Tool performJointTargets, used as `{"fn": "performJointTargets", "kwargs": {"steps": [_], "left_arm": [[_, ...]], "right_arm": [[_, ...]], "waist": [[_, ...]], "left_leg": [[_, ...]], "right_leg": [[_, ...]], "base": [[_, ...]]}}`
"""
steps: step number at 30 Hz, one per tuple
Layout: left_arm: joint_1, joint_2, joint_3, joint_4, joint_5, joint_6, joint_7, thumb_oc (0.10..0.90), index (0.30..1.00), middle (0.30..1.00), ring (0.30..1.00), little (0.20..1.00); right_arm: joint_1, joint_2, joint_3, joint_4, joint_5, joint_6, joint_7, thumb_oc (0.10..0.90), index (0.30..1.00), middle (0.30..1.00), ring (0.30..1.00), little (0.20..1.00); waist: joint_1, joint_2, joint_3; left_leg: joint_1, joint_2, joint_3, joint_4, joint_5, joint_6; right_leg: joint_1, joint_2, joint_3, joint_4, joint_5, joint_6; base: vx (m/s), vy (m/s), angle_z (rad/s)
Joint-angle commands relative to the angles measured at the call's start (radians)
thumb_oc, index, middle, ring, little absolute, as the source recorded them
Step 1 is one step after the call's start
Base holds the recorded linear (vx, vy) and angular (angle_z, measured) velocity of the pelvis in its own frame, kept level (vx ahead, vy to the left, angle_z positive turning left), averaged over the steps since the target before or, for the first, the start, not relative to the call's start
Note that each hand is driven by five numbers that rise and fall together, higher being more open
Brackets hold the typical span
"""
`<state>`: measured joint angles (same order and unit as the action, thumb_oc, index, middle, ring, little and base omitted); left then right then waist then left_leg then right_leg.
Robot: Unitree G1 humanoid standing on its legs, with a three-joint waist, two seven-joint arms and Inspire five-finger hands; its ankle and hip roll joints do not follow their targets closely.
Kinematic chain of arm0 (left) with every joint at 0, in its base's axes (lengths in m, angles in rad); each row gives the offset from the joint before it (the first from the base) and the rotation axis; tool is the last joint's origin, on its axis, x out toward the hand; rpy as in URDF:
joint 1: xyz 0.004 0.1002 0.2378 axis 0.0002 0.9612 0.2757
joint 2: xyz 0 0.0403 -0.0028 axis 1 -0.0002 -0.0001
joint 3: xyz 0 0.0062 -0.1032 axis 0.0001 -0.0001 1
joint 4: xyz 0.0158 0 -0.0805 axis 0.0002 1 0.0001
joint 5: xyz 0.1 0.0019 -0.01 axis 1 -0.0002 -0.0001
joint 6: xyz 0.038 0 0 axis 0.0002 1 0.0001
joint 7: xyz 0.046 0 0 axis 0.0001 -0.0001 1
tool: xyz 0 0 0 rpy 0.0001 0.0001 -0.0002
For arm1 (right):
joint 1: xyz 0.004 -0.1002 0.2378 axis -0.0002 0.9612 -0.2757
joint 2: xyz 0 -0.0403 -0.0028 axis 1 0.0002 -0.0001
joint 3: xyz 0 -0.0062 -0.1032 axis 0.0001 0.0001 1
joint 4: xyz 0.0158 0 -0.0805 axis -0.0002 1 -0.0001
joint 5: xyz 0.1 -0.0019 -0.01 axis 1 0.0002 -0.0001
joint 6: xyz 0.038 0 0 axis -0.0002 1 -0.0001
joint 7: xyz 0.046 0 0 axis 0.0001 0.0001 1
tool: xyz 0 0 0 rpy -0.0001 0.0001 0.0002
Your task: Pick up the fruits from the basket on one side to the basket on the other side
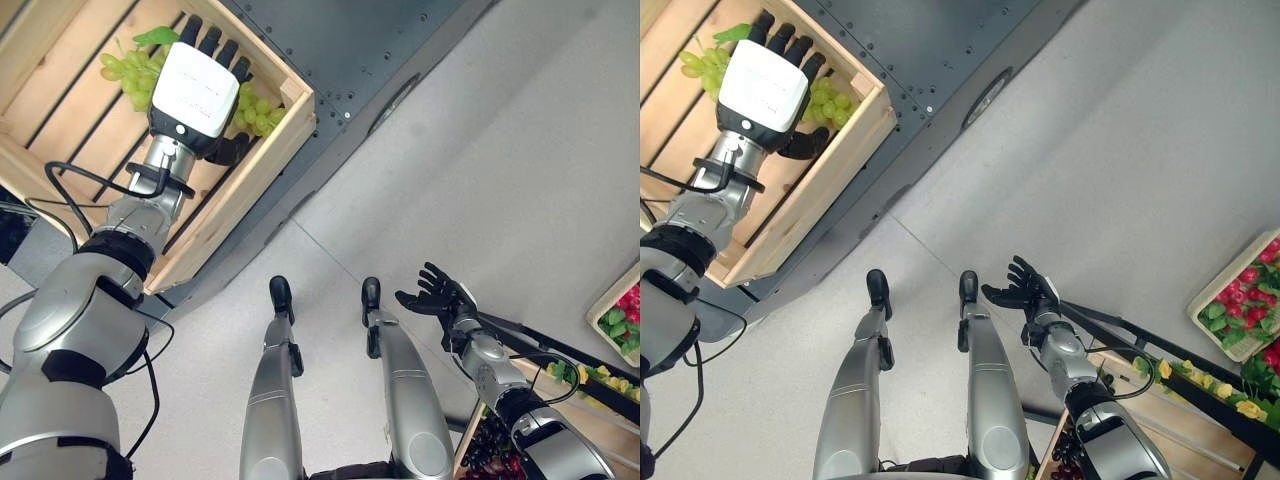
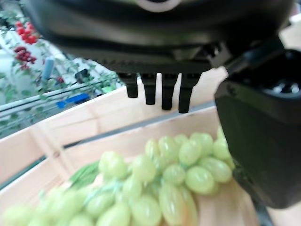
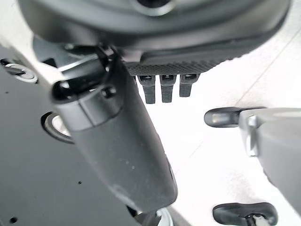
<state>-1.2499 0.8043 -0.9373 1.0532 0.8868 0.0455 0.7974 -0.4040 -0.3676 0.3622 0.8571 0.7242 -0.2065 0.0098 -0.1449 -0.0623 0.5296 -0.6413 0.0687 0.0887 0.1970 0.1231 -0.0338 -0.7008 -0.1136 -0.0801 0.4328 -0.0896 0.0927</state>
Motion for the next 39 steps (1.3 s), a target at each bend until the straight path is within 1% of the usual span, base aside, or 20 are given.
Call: {"fn": "performJointTargets", "kwargs": {"steps": [1,2,7,8,9,12,14,15,19,23,26,27,28,29,33,34,35,37,38,39], "left_arm": [[-0.167,0.060,0.036,0.023,-0.056,0.046,-0.032,0.800,0.900,0.900,0.900,0.900],[-0.177,0.057,0.023,0.028,-0.079,0.054,-0.075,0.800,0.900,0.900,0.900,0.900],[-0.172,0.060,0.006,0.038,-0.091,0.084,-0.171,0.800,0.900,0.900,0.900,0.900],[-0.172,0.060,0.006,0.038,-0.091,0.084,-0.171,0.800,0.900,0.900,0.900,0.900],[-0.173,0.064,-0.006,0.046,-0.110,0.102,-0.240,0.800,0.900,0.900,0.900,0.900],[-0.167,0.064,-0.016,0.054,-0.147,0.122,-0.299,0.800,0.900,0.900,0.900,0.900],[-0.163,0.072,-0.022,0.058,-0.162,0.138,-0.364,0.800,0.900,0.900,0.900,0.900],[-0.164,0.073,-0.023,0.059,-0.163,0.139,-0.370,0.800,0.900,0.900,0.900,0.900],[-0.155,0.080,-0.027,0.048,-0.181,0.170,-0.473,0.800,0.900,0.900,0.900,0.900],[-0.143,0.085,-0.021,0.046,-0.175,0.167,-0.503,0.800,0.900,0.900,0.900,0.900],[-0.141,0.087,-0.021,0.043,-0.178,0.125,-0.504,0.800,0.900,0.900,0.900,0.900],[-0.141,0.086,-0.020,0.040,-0.174,0.099,-0.506,0.800,0.900,0.900,0.900,0.900],[-0.141,0.084,-0.022,0.043,-0.173,0.077,-0.504,0.637,0.655,0.655,0.655,0.655],[-0.140,0.081,-0.025,0.038,-0.177,0.053,-0.509,0.400,0.300,0.300,0.300,0.300],[-0.144,0.074,-0.036,0.030,-0.178,-0.008,-0.505,0.400,0.300,0.300,0.300,0.300],[-0.147,0.074,-0.040,0.029,-0.170,-0.030,-0.501,0.400,0.300,0.300,0.300,0.300],[-0.154,0.077,-0.051,0.028,-0.171,-0.078,-0.488,0.400,0.300,0.300,0.300,0.300],[-0.155,0.080,-0.056,0.017,-0.173,-0.108,-0.474,0.400,0.300,0.300,0.300,0.300],[-0.159,0.083,-0.064,0.004,-0.170,-0.143,-0.462,0.400,0.300,0.300,0.300,0.300],[-0.162,0.086,-0.068,-0.004,-0.172,-0.157,-0.459,0.400,0.300,0.300,0.300,0.300]], "right_arm": [[0.039,-0.056,-0.030,-0.073,0.060,-0.060,-0.031,0.800,0.900,0.900,0.900,0.900],[0.034,-0.058,-0.028,-0.078,0.063,-0.058,-0.029,0.800,0.900,0.900,0.900,0.900],[0.030,-0.051,-0.021,-0.095,0.057,-0.060,-0.035,0.800,0.900,0.900,0.900,0.900],[0.030,-0.051,-0.021,-0.095,0.057,-0.060,-0.035,0.800,0.900,0.900,0.900,0.900],[0.028,-0.050,-0.020,-0.098,0.057,-0.063,-0.039,0.800,0.900,0.900,0.900,0.900],[0.026,-0.051,-0.023,-0.100,0.060,-0.067,-0.041,0.800,0.900,0.900,0.900,0.900],[0.028,-0.055,-0.020,-0.117,0.063,-0.066,-0.048,0.800,0.900,0.900,0.900,0.900],[0.028,-0.056,-0.020,-0.117,0.064,-0.067,-0.047,0.800,0.900,0.900,0.900,0.900],[0.034,-0.058,-0.026,-0.125,0.065,-0.067,-0.050,0.800,0.900,0.900,0.900,0.900],[0.040,-0.060,-0.032,-0.127,0.067,-0.066,-0.046,0.800,0.900,0.900,0.900,0.900],[0.041,-0.059,-0.034,-0.132,0.070,-0.071,-0.050,0.800,0.900,0.900,0.900,0.900],[0.040,-0.060,-0.034,-0.132,0.074,-0.075,-0.051,0.800,0.900,0.900,0.900,0.900],[0.037,-0.059,-0.037,-0.128,0.074,-0.078,-0.050,0.800,0.900,0.900,0.900,0.900],[0.035,-0.057,-0.040,-0.122,0.076,-0.083,-0.049,0.800,0.900,0.900,0.900,0.900],[0.021,-0.059,-0.052,-0.115,0.086,-0.094,-0.052,0.800,0.900,0.900,0.900,0.900],[0.018,-0.060,-0.054,-0.115,0.088,-0.096,-0.053,0.800,0.900,0.900,0.900,0.900],[0.011,-0.062,-0.058,-0.111,0.092,-0.100,-0.052,0.800,0.900,0.900,0.900,0.900],[0.008,-0.067,-0.061,-0.113,0.093,-0.102,-0.053,0.800,0.900,0.900,0.900,0.900],[0.008,-0.070,-0.064,-0.119,0.094,-0.104,-0.055,0.800,0.900,0.900,0.900,0.900],[0.008,-0.071,-0.067,-0.119,0.093,-0.106,-0.055,0.800,0.900,0.900,0.900,0.900]], "waist": [[-0.006,-0.007,-0.010],[-0.010,-0.005,-0.010],[-0.013,-0.002,-0.010],[-0.013,-0.002,-0.010],[-0.012,0.000,-0.010],[-0.012,0.003,-0.010],[-0.011,0.003,-0.010],[-0.011,0.003,-0.010],[-0.006,0.012,-0.010],[-0.002,0.016,-0.010],[-0.001,0.016,-0.010],[0.000,0.015,-0.010],[0.000,0.015,-0.010],[0.001,0.014,-0.010],[0.002,0.011,-0.010],[0.002,0.010,-0.010],[0.002,0.009,-0.010],[0.003,0.009,-0.010],[0.003,0.010,-0.010],[0.004,0.011,-0.010]], "left_leg": [[0.011,-0.045,0.050,0.097,-0.120,0.019],[0.003,-0.047,0.053,0.100,-0.123,0.020],[-0.015,-0.051,0.059,0.104,-0.127,0.022],[-0.015,-0.051,0.059,0.104,-0.127,0.022],[-0.022,-0.053,0.059,0.107,-0.129,0.022],[-0.029,-0.055,0.058,0.112,-0.132,0.024],[-0.037,-0.055,0.058,0.116,-0.132,0.024],[-0.037,-0.055,0.058,0.116,-0.132,0.024],[-0.039,-0.058,0.057,0.116,-0.136,0.028],[-0.036,-0.059,0.056,0.114,-0.136,0.029],[-0.033,-0.058,0.057,0.110,-0.135,0.029],[-0.031,-0.058,0.057,0.109,-0.134,0.029],[-0.029,-0.057,0.057,0.108,-0.134,0.030],[-0.025,-0.057,0.058,0.105,-0.134,0.031],[-0.018,-0.055,0.057,0.098,-0.132,0.032],[-0.018,-0.054,0.057,0.098,-0.132,0.032],[-0.014,-0.053,0.059,0.095,-0.131,0.031],[-0.013,-0.052,0.058,0.093,-0.130,0.031],[-0.009,-0.052,0.060,0.089,-0.130,0.030],[-0.007,-0.051,0.061,0.087,-0.130,0.031]], "right_leg": [[0.024,0.041,0.011,-0.099,0.134,-0.008],[0.013,0.040,0.014,-0.100,0.138,-0.005],[-0.003,0.034,0.018,-0.112,0.148,0.001],[-0.003,0.034,0.018,-0.112,0.148,0.001],[-0.008,0.031,0.016,-0.116,0.151,0.004],[-0.015,0.028,0.016,-0.115,0.153,0.007],[-0.019,0.024,0.013,-0.119,0.156,0.009],[-0.020,0.023,0.012,-0.118,0.156,0.009],[-0.025,0.019,0.007,-0.114,0.156,0.013],[-0.021,0.015,0.002,-0.116,0.156,0.014],[-0.018,0.014,0.000,-0.118,0.157,0.016],[-0.018,0.015,-0.001,-0.116,0.158,0.016],[-0.017,0.016,-0.002,-0.116,0.158,0.016],[-0.015,0.018,-0.003,-0.116,0.159,0.017],[-0.009,0.023,-0.004,-0.116,0.159,0.017],[-0.008,0.023,-0.004,-0.117,0.160,0.017],[-0.005,0.024,-0.005,-0.120,0.162,0.017],[-0.004,0.026,-0.006,-0.121,0.163,0.017],[-0.003,0.026,-0.007,-0.122,0.163,0.018],[-0.002,0.026,-0.008,-0.123,0.163,0.018]], "base": [[0.01,0.045,-0.04],[0.01,0.038,-0.03],[0.00,0.022,-0.04],[0.00,0.000,0.00],[0.00,0.000,0.00],[0.00,0.000,0.00],[0.00,0.000,0.00],[0.00,0.000,0.00],[-0.02,-0.004,0.00],[-0.02,-0.002,0.00],[-0.05,-0.012,0.01],[-0.04,-0.009,0.01],[-0.04,-0.015,0.02],[0.00,0.000,0.00],[0.00,0.000,0.00],[0.00,0.000,0.00],[0.00,0.000,0.00],[0.00,0.000,0.00],[0.00,0.000,0.00],[0.00,0.000,0.00]]}}
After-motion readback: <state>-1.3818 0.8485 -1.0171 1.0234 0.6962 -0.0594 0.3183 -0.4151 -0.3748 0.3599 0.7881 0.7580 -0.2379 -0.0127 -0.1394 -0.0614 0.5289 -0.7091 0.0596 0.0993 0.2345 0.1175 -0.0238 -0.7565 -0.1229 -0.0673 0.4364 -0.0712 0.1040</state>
